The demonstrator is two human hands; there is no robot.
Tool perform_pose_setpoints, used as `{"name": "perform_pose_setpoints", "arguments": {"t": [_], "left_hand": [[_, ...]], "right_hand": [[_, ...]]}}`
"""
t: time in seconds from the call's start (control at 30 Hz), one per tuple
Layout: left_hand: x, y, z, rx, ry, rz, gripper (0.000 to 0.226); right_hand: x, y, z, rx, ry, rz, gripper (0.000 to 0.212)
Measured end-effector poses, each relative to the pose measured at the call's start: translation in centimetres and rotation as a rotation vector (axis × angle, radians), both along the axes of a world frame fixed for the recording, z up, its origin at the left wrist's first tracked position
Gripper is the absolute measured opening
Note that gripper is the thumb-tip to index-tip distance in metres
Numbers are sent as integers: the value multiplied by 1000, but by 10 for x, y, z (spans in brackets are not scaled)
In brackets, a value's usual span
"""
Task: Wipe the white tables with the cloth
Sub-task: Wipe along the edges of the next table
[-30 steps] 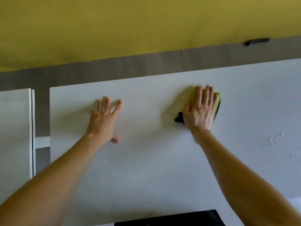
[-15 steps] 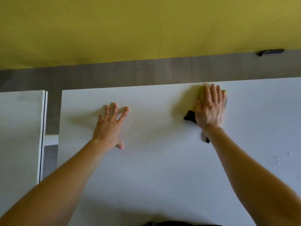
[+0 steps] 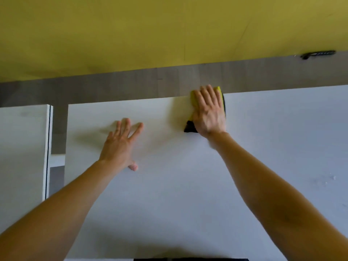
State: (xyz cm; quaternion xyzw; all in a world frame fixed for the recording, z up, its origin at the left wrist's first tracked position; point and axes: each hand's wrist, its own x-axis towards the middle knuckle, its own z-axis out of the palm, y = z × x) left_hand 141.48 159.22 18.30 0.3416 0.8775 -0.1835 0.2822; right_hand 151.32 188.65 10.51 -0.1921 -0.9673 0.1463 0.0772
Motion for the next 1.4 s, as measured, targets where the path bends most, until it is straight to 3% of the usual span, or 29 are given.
{"name": "perform_pose_setpoints", "arguments": {"t": [0.1, 0.2, 0.23, 0.37, 0.5, 0.63, 0.73, 0.8, 0.87, 0.97, 1.07, 1.13, 1.27, 1.33, 1.4], "left_hand": [[-1, -1, -6, 9, 6, -19, 172], [-3, -4, -11, -3, 13, -31, 173], [-3, -5, -10, -8, 11, -30, 174], [5, 6, 3, -62, 49, -20, 168], [26, 34, 7, -23, 79, -3, 159], [54, 94, 0, 141, 42, -131, 138], [84, 143, -9, 363, 152, -219, 98], [96, 169, -23, 522, 216, -208, 73], [103, 186, -40, 621, 219, -205, 57], [107, 192, -68, 779, 267, -206, 45], [107, 182, -86, 893, 291, -203, 46], [105, 183, -89, 910, 282, -198, 48], [107, 181, -91, 915, 273, -181, 49], [107, 180, -92, 913, 275, -178, 50], [108, 179, -93, 905, 282, -177, 50]], "right_hand": [[67, 94, -1, -18, -43, -325, 61], [52, 71, 3, 5, -94, -559, 70], [35, 37, 5, -2, -92, -504, 73], [-26, -92, 11, -55, -58, 137, 71], [1, -45, 11, -61, -27, 241, 71], [85, 96, 3, -27, -14, -149, 68], [137, 177, 9, -42, -93, -513, 72], [135, 179, 11, -35, -132, -632, 77], [116, 142, 12, -10, -118, -521, 78], [91, 80, 6, -11, -70, 12, 67], [102, 111, 3, -31, -51, 288, 61], [121, 167, 1, -14, -60, 155, 65], [159, 243, 12, -13, -96, -458, 71], [143, 218, 10, -35, -88, -605, 75], [113, 156, 10, -54, -42, -539, 79]]}}
